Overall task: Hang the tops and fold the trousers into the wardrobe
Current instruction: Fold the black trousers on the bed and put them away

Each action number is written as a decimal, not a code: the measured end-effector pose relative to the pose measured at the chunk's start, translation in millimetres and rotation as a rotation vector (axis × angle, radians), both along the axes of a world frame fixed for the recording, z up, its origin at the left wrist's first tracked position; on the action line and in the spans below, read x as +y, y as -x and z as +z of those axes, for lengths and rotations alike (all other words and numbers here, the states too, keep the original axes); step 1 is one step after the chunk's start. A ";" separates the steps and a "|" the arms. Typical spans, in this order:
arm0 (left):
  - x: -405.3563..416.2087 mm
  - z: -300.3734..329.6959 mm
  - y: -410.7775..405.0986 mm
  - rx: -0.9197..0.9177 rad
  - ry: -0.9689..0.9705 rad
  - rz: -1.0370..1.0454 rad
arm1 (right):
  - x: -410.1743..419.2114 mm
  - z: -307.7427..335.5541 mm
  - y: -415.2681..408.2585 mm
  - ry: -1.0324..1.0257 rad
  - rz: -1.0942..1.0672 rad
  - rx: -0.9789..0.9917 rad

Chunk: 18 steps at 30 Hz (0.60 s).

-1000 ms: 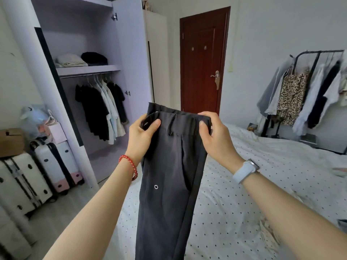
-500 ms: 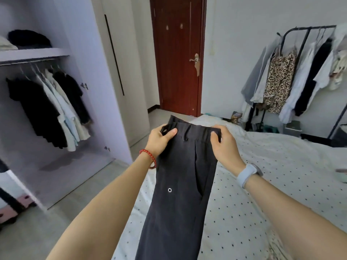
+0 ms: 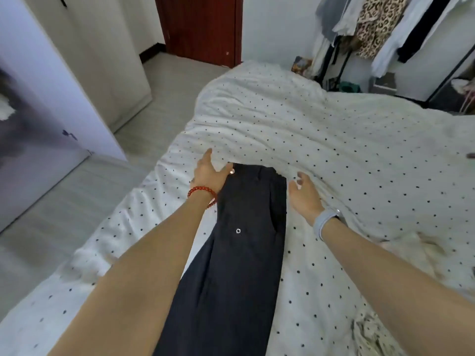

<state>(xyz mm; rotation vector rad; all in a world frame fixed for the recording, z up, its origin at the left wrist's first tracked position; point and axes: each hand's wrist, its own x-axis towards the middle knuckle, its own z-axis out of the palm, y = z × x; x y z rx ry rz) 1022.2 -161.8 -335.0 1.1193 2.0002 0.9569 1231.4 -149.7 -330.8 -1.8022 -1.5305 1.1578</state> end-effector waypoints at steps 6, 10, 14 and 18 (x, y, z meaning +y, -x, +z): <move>-108.3 -54.9 -11.2 0.002 0.077 0.097 | -104.7 -52.8 -6.0 0.054 -0.083 0.020; -211.3 -69.0 -26.1 0.056 0.158 0.144 | -180.6 -62.9 -2.0 0.072 -0.109 0.091; -301.4 -77.8 -35.1 0.196 0.359 0.169 | -241.0 -72.4 -5.7 0.110 -0.073 0.083; -357.0 -84.7 -32.5 0.274 0.395 0.227 | -294.1 -81.5 -11.5 0.167 0.008 0.017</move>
